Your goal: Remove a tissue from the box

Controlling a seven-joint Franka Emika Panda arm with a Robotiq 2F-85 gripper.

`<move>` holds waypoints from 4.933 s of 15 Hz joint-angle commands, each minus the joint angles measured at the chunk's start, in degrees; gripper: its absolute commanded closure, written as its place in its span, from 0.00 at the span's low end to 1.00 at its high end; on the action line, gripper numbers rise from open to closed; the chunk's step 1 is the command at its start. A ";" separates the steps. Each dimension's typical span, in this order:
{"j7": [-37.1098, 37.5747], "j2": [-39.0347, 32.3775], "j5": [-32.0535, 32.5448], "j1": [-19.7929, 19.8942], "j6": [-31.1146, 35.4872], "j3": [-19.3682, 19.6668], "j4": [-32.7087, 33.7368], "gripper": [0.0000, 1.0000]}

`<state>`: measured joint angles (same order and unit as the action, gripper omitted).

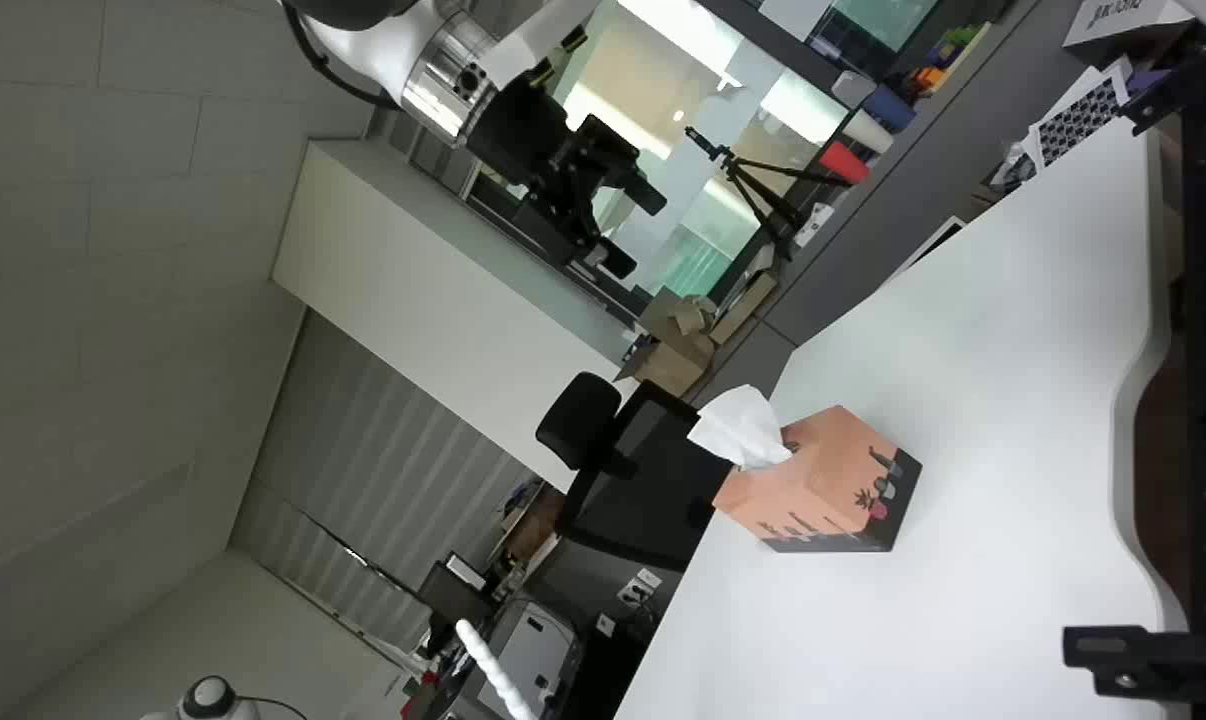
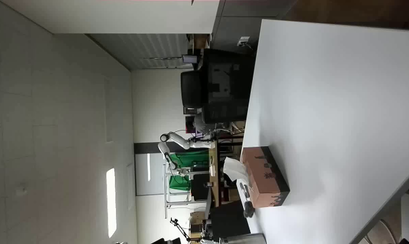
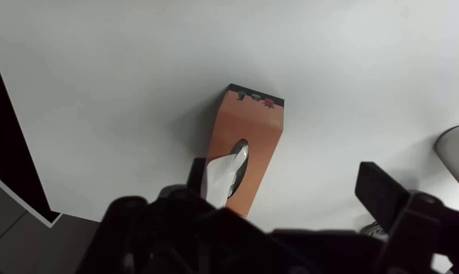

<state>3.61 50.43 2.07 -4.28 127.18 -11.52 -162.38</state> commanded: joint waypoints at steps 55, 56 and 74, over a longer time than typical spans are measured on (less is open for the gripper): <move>-23.29 -77.49 -24.44 15.61 23.09 0.75 45.29 0.46; -22.45 -77.87 -24.14 15.67 21.07 1.21 46.08 0.52; -16.72 -63.13 -16.98 13.12 5.02 10.35 46.98 1.00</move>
<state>-17.99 -18.75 -19.28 10.60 133.29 -4.49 -113.67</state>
